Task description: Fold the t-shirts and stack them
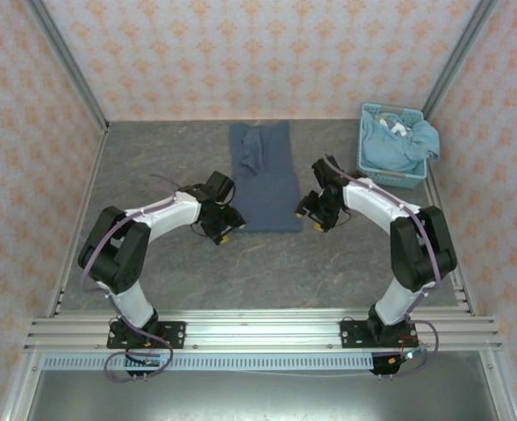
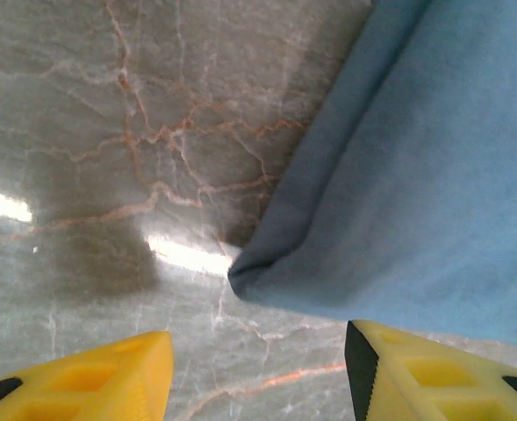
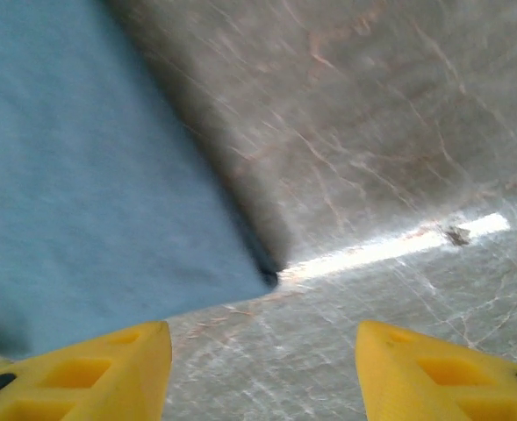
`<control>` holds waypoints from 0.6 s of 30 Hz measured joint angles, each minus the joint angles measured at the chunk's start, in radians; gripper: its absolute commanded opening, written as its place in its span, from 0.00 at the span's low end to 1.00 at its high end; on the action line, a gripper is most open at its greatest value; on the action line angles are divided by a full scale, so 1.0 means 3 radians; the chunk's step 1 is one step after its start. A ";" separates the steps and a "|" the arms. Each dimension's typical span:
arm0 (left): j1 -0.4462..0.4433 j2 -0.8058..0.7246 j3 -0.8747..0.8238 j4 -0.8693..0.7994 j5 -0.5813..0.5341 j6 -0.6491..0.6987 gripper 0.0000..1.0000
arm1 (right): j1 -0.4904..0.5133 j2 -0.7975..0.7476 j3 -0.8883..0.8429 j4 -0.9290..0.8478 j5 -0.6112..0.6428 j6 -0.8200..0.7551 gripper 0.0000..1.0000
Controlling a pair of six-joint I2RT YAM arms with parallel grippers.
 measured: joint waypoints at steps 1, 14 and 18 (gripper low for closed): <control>0.0005 0.0046 0.0003 0.0025 -0.0001 0.0000 0.54 | 0.0000 0.0000 -0.0061 0.0042 -0.0028 0.0023 0.58; 0.0028 0.0186 -0.0055 0.0149 -0.0083 -0.0167 0.02 | 0.0029 0.0318 -0.0127 0.0507 -0.0262 0.0233 0.56; 0.0008 0.0160 -0.0195 0.0624 -0.0078 -0.0240 0.00 | 0.0097 0.0332 -0.0127 0.0579 -0.0314 0.0318 0.56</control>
